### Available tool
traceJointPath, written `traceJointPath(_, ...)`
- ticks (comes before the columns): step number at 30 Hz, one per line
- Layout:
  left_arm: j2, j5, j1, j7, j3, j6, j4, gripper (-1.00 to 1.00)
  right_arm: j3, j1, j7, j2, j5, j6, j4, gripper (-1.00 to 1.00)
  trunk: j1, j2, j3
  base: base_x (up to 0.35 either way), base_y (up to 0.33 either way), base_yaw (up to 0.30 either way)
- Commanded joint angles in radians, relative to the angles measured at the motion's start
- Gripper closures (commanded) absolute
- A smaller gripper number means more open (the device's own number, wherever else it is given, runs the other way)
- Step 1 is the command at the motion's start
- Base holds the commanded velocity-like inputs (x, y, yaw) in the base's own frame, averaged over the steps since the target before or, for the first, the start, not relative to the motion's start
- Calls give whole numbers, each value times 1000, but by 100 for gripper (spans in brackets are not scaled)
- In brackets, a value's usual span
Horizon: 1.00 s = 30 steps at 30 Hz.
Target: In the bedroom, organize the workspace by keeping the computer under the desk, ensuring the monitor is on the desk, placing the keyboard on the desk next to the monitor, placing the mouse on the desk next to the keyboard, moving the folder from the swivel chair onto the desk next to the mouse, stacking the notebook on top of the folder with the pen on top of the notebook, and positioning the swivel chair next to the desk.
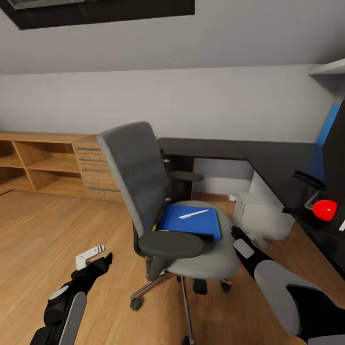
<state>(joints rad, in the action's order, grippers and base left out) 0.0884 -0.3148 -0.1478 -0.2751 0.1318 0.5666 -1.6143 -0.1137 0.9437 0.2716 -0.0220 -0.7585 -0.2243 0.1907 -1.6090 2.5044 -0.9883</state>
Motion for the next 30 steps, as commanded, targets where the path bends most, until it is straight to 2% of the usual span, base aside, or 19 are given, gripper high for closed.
traceJointPath(1,1,-10,-1,-8,-3,4,0,-100,3,0,-2,0,-22,-1,-31,-100,0,0,0,0,0,221)
traceJointPath(13,1,-10,-1,-7,-12,4,2,-100,2,0,-2,-1,-22,-1,-31,-100,0,0,9,0,0,208)
traceJointPath(30,-1,-10,-1,-4,-18,3,2,-100,0,0,-3,-4,-21,-2,-30,-100,0,0,9,0,0,12)
